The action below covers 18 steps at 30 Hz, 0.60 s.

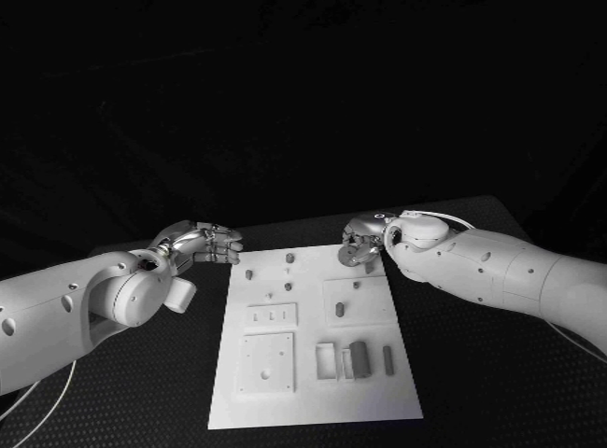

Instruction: Assemble the parts on the task board

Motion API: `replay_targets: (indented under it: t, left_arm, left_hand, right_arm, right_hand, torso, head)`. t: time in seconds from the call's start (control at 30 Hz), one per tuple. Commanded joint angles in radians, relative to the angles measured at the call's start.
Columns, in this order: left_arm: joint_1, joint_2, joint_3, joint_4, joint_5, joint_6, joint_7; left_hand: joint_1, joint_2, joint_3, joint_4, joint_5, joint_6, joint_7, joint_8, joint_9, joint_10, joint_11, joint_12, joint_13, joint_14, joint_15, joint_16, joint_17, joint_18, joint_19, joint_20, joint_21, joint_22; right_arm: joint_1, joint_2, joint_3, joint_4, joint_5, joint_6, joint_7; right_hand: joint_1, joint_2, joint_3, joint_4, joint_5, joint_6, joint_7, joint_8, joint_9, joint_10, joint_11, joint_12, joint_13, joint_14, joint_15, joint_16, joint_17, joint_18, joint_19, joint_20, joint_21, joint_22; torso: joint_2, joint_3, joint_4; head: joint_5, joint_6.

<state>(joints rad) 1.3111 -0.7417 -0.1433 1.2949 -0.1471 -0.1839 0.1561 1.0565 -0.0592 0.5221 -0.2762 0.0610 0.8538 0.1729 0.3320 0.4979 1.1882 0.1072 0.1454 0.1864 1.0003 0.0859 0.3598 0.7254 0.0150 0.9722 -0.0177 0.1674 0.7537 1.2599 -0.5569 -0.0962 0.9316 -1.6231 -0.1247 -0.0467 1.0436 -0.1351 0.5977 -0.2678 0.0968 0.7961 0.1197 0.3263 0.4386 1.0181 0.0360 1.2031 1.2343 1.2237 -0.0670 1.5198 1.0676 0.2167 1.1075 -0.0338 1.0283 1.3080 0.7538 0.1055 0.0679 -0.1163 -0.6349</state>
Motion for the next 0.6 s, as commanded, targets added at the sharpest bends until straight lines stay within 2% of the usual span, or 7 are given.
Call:
replay_targets:
  t: [0.03,0.2,0.4,0.6]
  left_arm:
    - [0.0,0.002,0.001,0.001,-0.001,0.014,0.004]
    - [-0.001,0.002,0.001,0.0,-0.001,0.014,0.003]
    - [-0.001,0.002,0.001,-0.001,-0.001,0.014,0.002]
    - [-0.002,0.001,0.001,-0.001,-0.001,0.015,0.002]
  left_hand:
    - [-0.006,-0.004,-0.003,0.0,-0.003,-0.005,0.005,-0.005,0.001,-0.004,0.005,-0.004,0.001,0.003,0.003,-0.006,0.001,0.017,-0.003,0.006,-0.003,0.002]
    - [-0.006,-0.004,-0.003,0.001,-0.004,-0.006,0.006,-0.006,0.001,-0.004,0.005,-0.005,0.002,0.003,0.004,-0.007,0.002,0.017,-0.003,0.006,-0.004,0.002]
    - [-0.006,-0.004,-0.003,0.001,-0.004,-0.006,0.006,-0.006,0.002,-0.004,0.005,-0.005,0.002,0.003,0.004,-0.007,0.002,0.017,-0.003,0.006,-0.004,0.002]
    - [-0.006,-0.004,-0.003,0.001,-0.003,-0.006,0.006,-0.007,0.002,-0.004,0.005,-0.006,0.002,0.003,0.004,-0.008,0.003,0.017,-0.003,0.006,-0.004,0.002]
  right_arm:
    - [-0.005,-0.002,-0.003,-0.009,-0.006,0.043,-0.001]
    - [-0.005,-0.003,-0.003,-0.01,-0.004,0.04,0.0]
    - [-0.005,-0.005,-0.003,-0.009,0.0,0.015,0.006]
    - [-0.005,-0.009,-0.003,-0.006,0.003,0.008,0.012]
  right_hand:
    - [0.0,0.014,-0.002,-0.008,-0.002,0.034,0.027,0.004,-0.002,-0.006,0.0,0.003,-0.002,-0.01,-0.001,0.005,-0.004,0.045,-0.005,0.001,0.004,0.019]
    - [0.0,0.025,-0.003,-0.013,-0.002,0.033,0.028,0.002,-0.005,-0.009,0.002,0.003,-0.006,-0.015,0.0,0.005,-0.009,0.045,-0.007,0.001,0.005,0.019]
    - [0.006,0.018,-0.005,-0.02,-0.002,0.005,0.032,-0.015,-0.016,-0.017,0.005,0.004,-0.014,-0.028,0.003,0.004,-0.022,0.045,-0.013,0.003,0.004,0.019]
    - [0.067,0.017,-0.006,-0.026,-0.003,-0.001,0.028,-0.018,-0.021,-0.023,0.001,0.009,-0.024,-0.034,0.0,0.007,-0.028,0.045,-0.022,0.002,0.006,0.02]
  torso:
    - [0.0,-0.0001,0.0617]
    - [0.0,-0.0002,0.0611]
    - [0.0,-0.0006,0.0612]
    - [0.0,-0.0013,0.0617]
  head:
    - [-0.001,-0.001]
    - [-0.001,-0.004]
    - [-0.002,-0.005]
    - [-0.001,-0.004]
